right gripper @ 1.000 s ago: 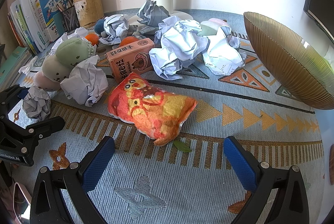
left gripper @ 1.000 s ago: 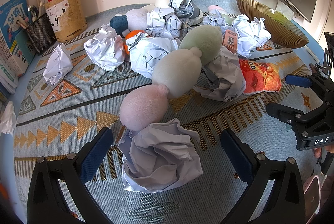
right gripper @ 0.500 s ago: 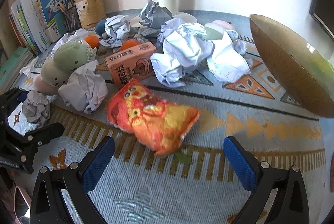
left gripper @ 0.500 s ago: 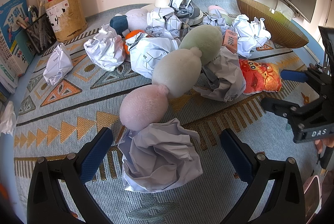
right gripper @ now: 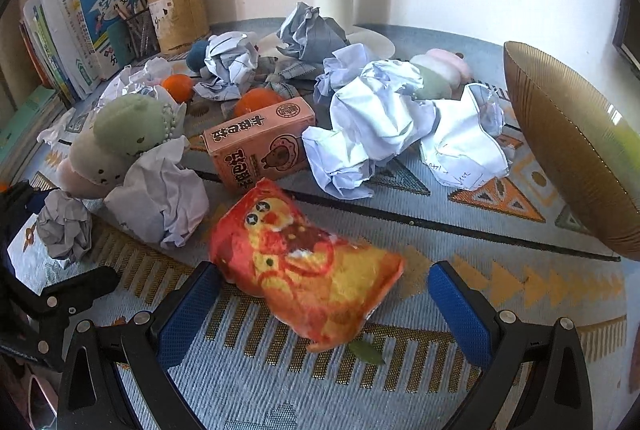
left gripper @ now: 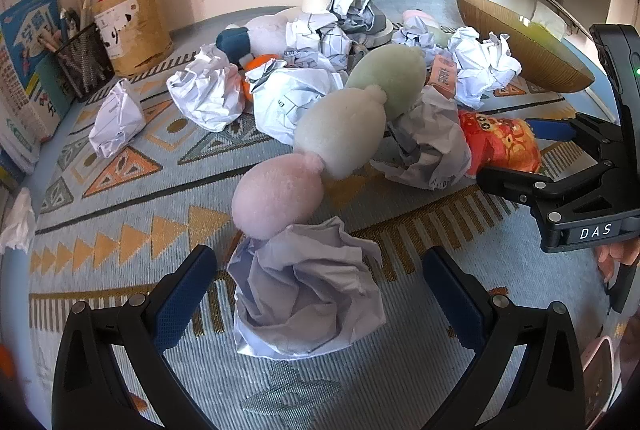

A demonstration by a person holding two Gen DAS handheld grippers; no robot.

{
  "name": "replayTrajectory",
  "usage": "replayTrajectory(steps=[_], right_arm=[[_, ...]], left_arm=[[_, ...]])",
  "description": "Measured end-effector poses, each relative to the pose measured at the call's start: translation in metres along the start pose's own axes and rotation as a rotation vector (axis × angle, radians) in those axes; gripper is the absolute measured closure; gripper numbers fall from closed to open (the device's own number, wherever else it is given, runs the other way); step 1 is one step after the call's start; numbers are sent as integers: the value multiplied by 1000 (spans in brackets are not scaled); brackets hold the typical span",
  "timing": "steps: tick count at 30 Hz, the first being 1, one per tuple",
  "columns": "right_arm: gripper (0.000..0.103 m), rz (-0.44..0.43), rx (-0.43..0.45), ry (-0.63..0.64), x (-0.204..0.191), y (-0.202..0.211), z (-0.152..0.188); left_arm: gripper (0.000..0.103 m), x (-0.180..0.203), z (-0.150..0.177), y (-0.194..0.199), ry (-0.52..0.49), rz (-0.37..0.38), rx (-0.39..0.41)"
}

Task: Organize objects
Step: 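Grasp the orange snack bag with the right tool while the left tool grasps a paper ball, then carry the snack bag and paper ball with both tools over the amber bowl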

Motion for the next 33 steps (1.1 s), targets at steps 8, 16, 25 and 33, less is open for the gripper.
replayTrajectory(steps=[8, 16, 25, 33], right_arm=[[25, -51, 20, 26, -6, 7, 1], [55, -200, 74, 44, -10, 28, 1], [56, -259, 297, -25, 5, 73, 4], [56, -270, 299, -25, 6, 73, 5]], left_arm=[[59, 4, 1, 14, -13, -3, 66], [59, -15, 7, 28, 88, 96, 173], [59, -26, 9, 31, 153, 95, 194], [59, -27, 11, 42, 150, 46, 240]])
Point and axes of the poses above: each gripper's, at about its wrist camera, not at the fingertips, and y roughly against the way its jaws point, x to its right, z to its underside, the point moved 3 cm from there along -y, roughly the way its jaws point, and after that the axes turned 14 degrees about -y, right-handed, at the moved point
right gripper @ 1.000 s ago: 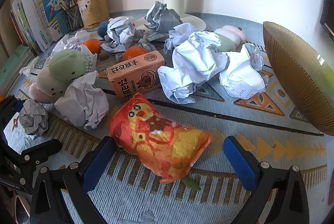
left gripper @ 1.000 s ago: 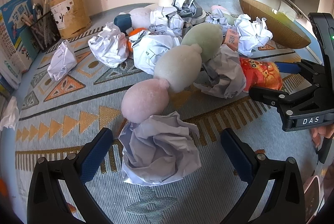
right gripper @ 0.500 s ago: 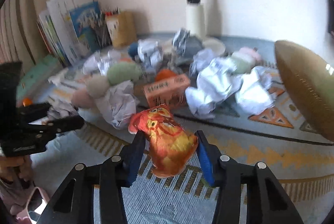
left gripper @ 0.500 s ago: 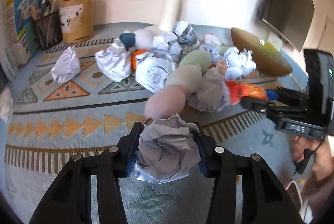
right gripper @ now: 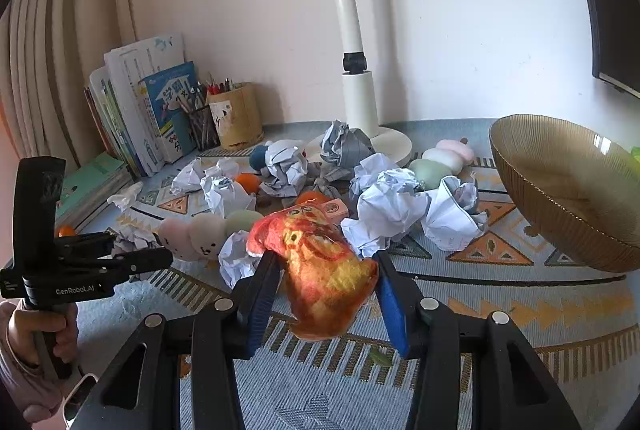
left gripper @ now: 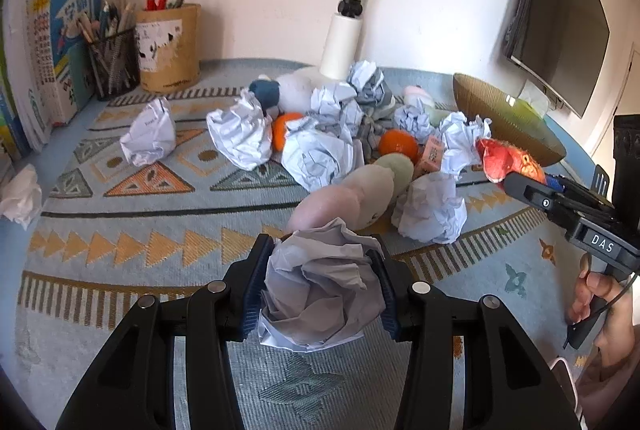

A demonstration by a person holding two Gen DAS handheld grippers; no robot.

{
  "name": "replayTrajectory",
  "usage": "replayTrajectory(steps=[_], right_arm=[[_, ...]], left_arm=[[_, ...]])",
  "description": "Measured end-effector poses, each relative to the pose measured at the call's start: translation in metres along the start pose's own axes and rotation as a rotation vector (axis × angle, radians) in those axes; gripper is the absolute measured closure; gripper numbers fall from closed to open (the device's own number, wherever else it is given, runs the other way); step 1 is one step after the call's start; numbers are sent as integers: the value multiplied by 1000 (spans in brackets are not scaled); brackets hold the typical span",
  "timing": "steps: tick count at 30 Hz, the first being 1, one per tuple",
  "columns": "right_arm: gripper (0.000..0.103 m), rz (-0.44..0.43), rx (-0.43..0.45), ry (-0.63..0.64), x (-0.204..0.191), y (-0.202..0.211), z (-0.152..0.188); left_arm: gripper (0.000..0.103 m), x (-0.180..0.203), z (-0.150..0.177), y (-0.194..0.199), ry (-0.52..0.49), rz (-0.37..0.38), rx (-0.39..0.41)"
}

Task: Organize objects
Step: 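Carry the snack bag and paper ball with both tools over the amber bowl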

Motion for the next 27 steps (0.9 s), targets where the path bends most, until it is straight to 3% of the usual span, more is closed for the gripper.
replayTrajectory(steps=[13, 20, 27], right_arm=[[56, -49, 116, -41, 7, 26, -2], [56, -55, 157, -27, 5, 34, -2], [56, -57, 143, -32, 7, 32, -1]], left_arm=[[58, 6, -3, 20, -39, -38, 109], [58, 7, -4, 23, -47, -59, 121], [58, 8, -3, 21, -56, -67, 110]])
Point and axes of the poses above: each gripper's, at about its wrist camera, not at the fingertips, and y roughly against the way its jaws point, x to its right, z to its underside, the point moved 3 cm from there along -y, roughly the way its jaws point, and after that the axes turned 14 degrees about -y, right-handed, at the moved point
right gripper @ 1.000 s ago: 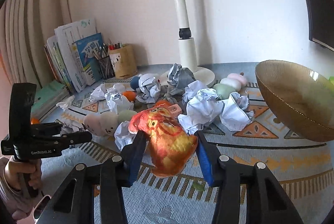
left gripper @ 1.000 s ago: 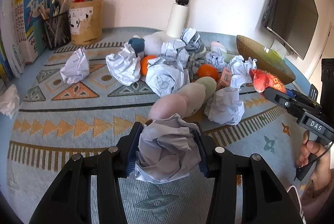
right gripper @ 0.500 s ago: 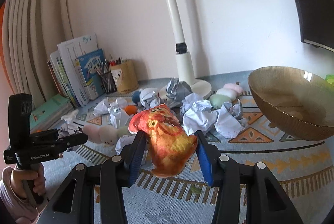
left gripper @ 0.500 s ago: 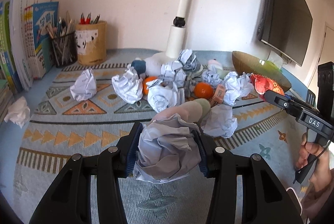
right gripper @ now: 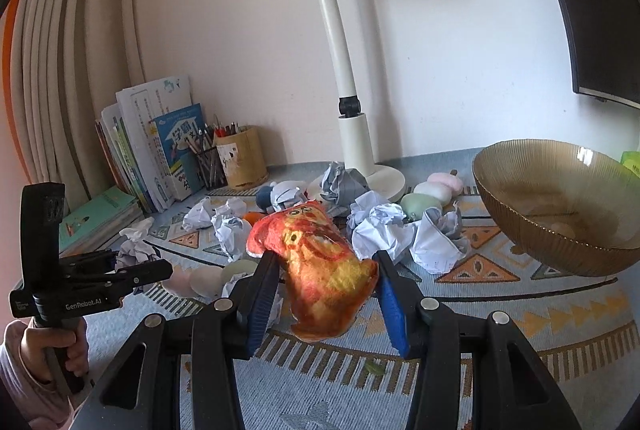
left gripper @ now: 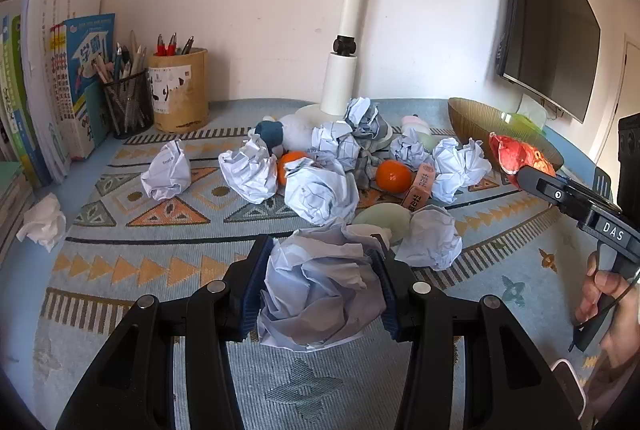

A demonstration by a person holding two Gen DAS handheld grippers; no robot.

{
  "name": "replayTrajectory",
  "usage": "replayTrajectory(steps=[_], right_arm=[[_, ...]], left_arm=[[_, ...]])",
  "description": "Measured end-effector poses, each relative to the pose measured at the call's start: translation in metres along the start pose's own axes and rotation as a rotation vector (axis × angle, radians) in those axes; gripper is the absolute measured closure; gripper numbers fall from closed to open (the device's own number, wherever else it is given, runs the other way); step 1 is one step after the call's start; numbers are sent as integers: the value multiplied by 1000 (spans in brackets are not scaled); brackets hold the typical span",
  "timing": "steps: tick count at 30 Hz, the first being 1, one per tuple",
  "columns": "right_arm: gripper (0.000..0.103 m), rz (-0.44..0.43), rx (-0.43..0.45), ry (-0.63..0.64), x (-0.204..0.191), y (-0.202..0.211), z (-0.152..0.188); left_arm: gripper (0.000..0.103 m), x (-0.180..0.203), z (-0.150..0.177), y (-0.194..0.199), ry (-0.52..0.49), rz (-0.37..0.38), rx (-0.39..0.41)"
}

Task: Organize objects
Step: 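Carry the snack bag and paper ball with both tools over the amber bowl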

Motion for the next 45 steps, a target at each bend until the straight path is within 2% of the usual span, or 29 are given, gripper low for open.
replayTrajectory(steps=[3, 5, 7, 13, 19, 25, 32, 37, 45], right_arm=[[56, -5, 7, -17, 3, 1, -1], [56, -32, -2, -56, 10, 2, -3], [56, -42, -10, -116, 21, 3, -9], [56, -22, 79, -207, 63, 32, -61], [56, 81, 126, -239, 107, 49, -120], [56, 189, 114, -278, 158, 51, -150], [56, 263, 62, -317, 201, 34, -157], [56, 280, 25, -347, 217, 21, -154], [56, 305, -3, -370, 228, 9, -149]], left_arm=[[58, 2, -1, 2, -9, 0, 9], [58, 3, -4, 2, 5, 38, 15], [58, 6, -15, -1, -2, 65, -12], [58, 37, -91, -12, -131, 101, 18], [58, 95, -169, -62, -212, 200, 14], [58, 153, -219, -122, -241, 270, -20], [58, 206, -234, -175, -301, 293, -87], [58, 226, -227, -196, -321, 306, -124], [58, 245, -222, -213, -332, 340, -139]])
Point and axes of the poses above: each gripper's, at about its wrist camera, not at the fingertips, and y roughly against the way its jaws point, x to its right, z to its underside, the point moved 3 cm from there along -y, roughly the way its jaws point, and after that the axes turned 14 degrees about -y, right-handed, at the moved point
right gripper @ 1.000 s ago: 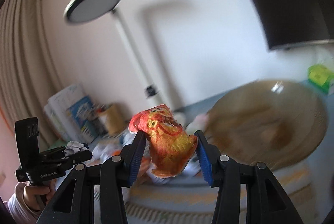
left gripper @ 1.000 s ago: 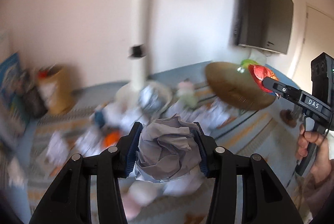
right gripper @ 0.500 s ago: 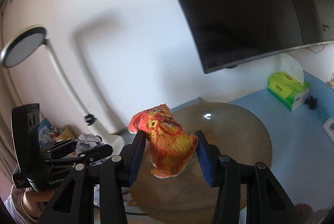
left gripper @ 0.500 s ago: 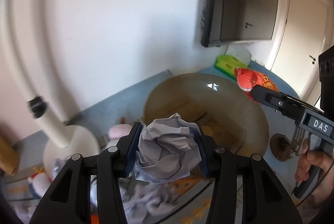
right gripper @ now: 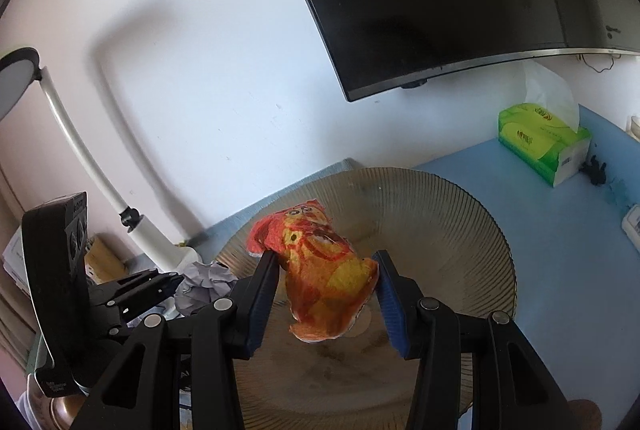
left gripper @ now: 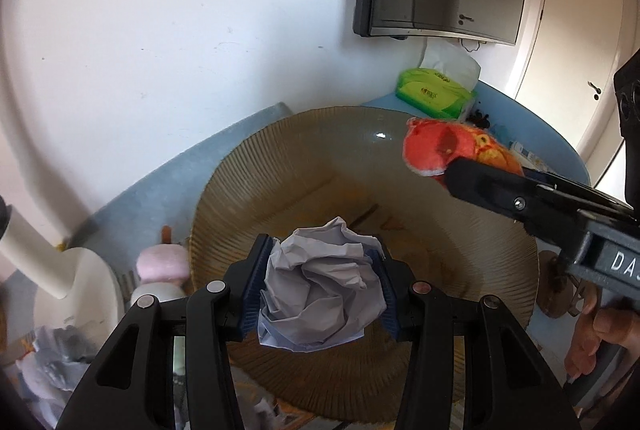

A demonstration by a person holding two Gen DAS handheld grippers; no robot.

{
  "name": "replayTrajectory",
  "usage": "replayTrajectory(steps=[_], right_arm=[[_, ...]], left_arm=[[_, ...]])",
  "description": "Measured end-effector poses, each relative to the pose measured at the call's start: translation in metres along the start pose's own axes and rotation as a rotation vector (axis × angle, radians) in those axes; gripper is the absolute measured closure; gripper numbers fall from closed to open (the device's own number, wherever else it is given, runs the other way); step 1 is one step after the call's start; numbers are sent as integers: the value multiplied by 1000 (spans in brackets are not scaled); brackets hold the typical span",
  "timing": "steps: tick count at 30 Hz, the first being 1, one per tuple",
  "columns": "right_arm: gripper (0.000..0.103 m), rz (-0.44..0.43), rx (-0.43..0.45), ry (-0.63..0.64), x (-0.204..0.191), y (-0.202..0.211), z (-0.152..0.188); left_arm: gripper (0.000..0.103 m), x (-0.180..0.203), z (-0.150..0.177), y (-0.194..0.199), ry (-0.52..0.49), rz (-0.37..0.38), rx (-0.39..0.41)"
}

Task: Organize objects
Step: 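Carry the snack bag and paper ball with both tools over the amber bowl, then open both tools to drop the snack bag and paper ball into the bowl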

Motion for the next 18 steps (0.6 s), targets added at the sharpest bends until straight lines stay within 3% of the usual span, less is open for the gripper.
replayTrajectory(steps=[4, 6, 7, 8, 9, 18], right_arm=[[56, 2, -9, -17, 4, -4, 0], [50, 2, -19, -19, 4, -6, 1], [29, 6, -29, -19, 4, -8, 1], [13, 6, -35, -26, 4, -9, 1], [0, 9, -38, -38, 4, -10, 1], [0, -20, 40, -36, -24, 16, -8]], left_arm=[[58, -1, -1, -10, 10, 16, -12], [49, -1, -1, -14, 13, 21, -22], [42, -1, -1, -18, 14, 22, -37], [0, -1, 4, -22, 18, 44, -88], [1, 0, 6, -24, 14, 55, -103], [1, -13, 12, 24, -7, -30, -16]])
Point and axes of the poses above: each gripper's, at about its wrist camera, not at the fingertips, and y roughly against the way its jaws point, x to its right, z to its underside, the point moved 3 cm from there along -y, roughly the way its jaws point, and after that the axes turned 14 degrees about -y, right-handed, at the moved point
